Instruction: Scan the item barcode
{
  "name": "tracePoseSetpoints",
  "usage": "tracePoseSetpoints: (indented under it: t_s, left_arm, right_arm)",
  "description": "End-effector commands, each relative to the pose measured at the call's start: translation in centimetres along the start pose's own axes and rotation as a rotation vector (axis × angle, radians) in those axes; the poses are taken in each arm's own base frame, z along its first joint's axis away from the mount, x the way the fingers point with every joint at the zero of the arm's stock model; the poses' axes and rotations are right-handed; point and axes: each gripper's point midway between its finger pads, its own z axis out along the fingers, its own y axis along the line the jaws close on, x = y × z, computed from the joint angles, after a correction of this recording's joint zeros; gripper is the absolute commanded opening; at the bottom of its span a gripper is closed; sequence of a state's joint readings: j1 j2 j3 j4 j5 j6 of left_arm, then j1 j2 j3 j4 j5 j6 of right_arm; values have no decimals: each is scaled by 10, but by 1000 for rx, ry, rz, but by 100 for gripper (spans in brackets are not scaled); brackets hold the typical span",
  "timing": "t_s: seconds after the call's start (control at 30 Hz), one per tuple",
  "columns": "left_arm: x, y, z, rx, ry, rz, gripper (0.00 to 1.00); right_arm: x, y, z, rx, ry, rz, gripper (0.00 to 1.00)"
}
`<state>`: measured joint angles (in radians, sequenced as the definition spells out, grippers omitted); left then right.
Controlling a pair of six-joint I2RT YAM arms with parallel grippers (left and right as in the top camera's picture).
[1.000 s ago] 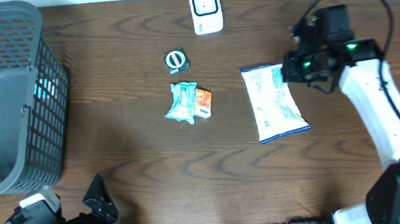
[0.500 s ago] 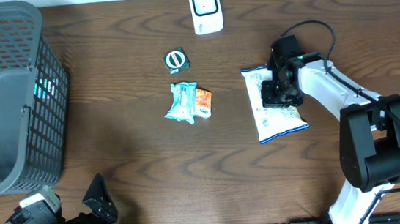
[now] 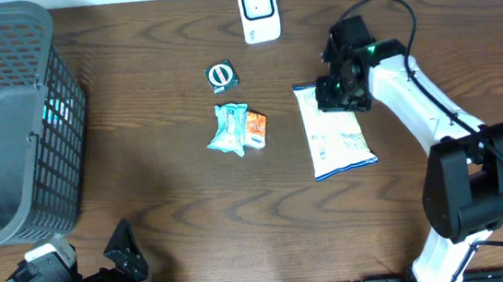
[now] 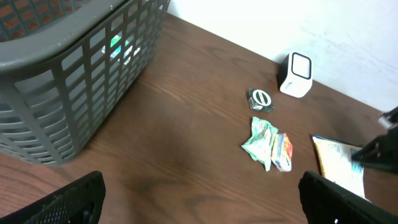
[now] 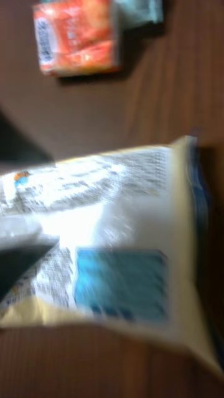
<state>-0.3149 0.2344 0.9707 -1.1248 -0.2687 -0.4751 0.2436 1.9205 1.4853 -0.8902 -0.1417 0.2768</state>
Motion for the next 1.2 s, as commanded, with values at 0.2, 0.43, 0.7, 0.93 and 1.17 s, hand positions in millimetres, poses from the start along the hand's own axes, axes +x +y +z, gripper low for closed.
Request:
tracePoseSetpoints:
  t_s: [0.2, 0.43, 0.7, 0.93, 1.17]
  left_arm:
    - [-1, 3, 1, -19, -8, -10, 98]
    - [-1, 3, 1, -19, -8, -10, 98]
    - [-1, 3, 1, -19, -8, -10, 98]
    - [-1, 3, 1, -19, -8, -10, 98]
    - [-1, 3, 1, -19, -8, -10, 98]
  right_arm:
    - [-11, -65, -7, 226, -60, 0, 79]
    - [-2, -76, -2, 234, -30, 21, 96]
    - [1, -82, 3, 218, -17, -18, 99]
    - [7, -73, 11, 80, 8, -54, 99]
    - [11, -36, 24, -184, -20, -144, 99]
